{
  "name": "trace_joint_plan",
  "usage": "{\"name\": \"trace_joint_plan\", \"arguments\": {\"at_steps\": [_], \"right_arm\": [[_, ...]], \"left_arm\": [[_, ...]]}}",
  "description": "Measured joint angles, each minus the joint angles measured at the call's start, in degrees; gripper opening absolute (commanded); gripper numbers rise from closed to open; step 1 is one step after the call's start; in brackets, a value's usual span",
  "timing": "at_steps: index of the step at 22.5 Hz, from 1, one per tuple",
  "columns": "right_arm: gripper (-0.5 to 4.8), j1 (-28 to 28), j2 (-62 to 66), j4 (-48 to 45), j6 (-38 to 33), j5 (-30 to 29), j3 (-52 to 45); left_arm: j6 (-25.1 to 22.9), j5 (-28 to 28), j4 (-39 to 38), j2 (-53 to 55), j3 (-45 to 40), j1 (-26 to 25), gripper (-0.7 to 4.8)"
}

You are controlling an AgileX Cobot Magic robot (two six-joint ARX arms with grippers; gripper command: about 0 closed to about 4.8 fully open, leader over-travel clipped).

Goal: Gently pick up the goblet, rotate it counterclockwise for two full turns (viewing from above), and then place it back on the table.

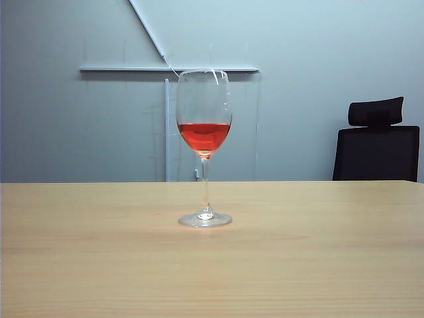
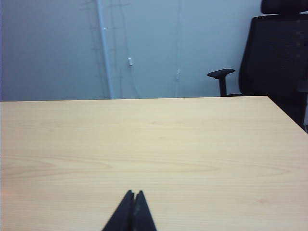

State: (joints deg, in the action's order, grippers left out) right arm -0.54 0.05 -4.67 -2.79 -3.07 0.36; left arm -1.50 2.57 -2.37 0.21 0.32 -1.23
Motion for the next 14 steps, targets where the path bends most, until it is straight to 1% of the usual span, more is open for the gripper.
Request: {"name": "trace_joint_plan", "arguments": {"at_steps": [5, 14], "right_arm": [[-0.08, 0.0, 0.0, 1.2, 0.2, 1.4, 0.0], [-0.08, 0.0, 0.0, 1.4, 0.2, 1.4, 0.0]], "left_arm": [[0.0, 0.0, 0.0, 0.0, 0.0, 0.0, -0.05], [0.0, 0.0, 0.0, 0.0, 0.0, 0.0, -0.05]]}}
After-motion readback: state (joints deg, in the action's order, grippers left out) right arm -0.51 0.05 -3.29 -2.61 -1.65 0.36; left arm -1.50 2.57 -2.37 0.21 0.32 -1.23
